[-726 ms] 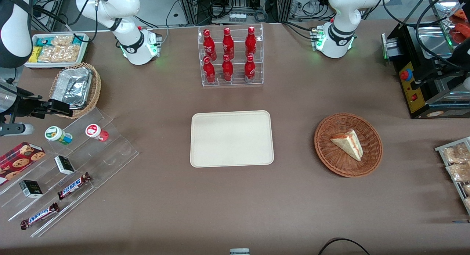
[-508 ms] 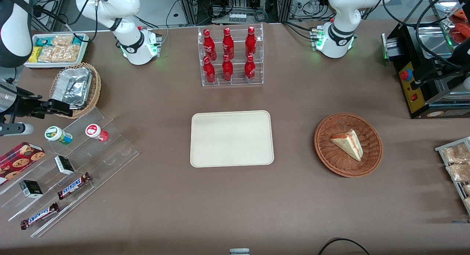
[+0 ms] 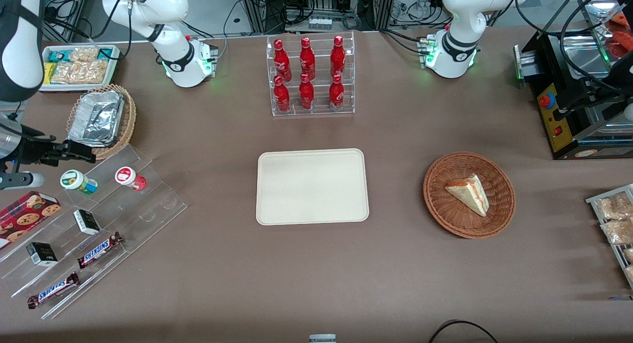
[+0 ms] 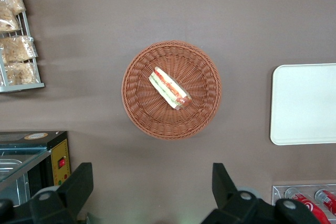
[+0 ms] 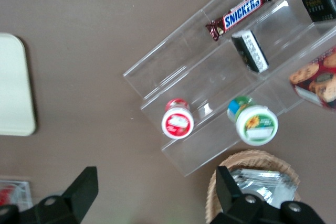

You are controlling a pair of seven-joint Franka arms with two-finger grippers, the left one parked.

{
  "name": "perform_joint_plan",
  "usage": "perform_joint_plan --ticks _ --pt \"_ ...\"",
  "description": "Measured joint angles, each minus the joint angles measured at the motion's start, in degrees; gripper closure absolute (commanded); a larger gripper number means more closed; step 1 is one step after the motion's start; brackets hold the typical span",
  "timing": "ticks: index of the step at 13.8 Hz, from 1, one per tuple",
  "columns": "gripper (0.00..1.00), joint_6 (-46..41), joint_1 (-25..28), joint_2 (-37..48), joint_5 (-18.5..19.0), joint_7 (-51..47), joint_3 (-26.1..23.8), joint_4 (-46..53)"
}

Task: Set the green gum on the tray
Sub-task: 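Move the right gripper down toward the green-and-white gum bottle on the acrylic stand, then close the right gripper around the green-and-white gum bottle's cap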

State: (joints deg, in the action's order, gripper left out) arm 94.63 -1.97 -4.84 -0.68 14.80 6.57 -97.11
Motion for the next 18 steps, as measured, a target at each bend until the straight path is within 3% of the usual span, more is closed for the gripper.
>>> perform_joint_plan --ticks 8,12,18 --pt "0.0 12.75 -10.61 -4.72 0.0 37.17 0.37 -7.42" --pt "0.0 13.59 -11.22 -5.93 0.0 44.76 0.37 -7.44" --pt "0.0 15.17 -11.33 -5.82 0.0 47.46 0.37 -9.13"
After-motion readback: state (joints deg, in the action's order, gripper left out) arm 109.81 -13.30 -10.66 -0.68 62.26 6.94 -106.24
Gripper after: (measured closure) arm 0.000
